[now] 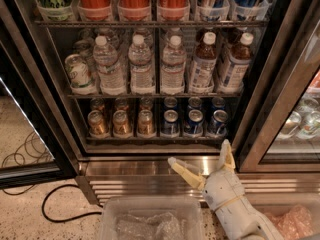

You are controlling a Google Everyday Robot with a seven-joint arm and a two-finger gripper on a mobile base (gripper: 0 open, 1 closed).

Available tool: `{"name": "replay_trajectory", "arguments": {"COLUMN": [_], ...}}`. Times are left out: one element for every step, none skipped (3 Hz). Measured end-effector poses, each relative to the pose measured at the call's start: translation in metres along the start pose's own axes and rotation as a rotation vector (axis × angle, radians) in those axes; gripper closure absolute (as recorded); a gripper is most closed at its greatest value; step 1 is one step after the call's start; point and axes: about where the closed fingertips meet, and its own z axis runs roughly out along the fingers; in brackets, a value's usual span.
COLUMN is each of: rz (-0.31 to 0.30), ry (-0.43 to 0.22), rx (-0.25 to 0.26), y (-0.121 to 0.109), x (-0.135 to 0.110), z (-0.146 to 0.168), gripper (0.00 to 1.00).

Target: Pick pepsi can from bottom shelf of fridge

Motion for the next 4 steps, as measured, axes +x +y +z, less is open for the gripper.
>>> {"name": "replay_trajectory", "arguments": {"rz": [-0.066,-0.060,-0.020,-0.024], "ry": [0.010,0.005,-0.020,-0.049], "rx": [0.041,0.049,0.073,0.126], "y": [-0.010,-0.008,-0.006,-0.016], "x": [0.015,0.016,0.029,0.046], "z": [0.016,0.018,0.031,0.046], "gripper": [0.00,0.00,0.00,0.00]}}
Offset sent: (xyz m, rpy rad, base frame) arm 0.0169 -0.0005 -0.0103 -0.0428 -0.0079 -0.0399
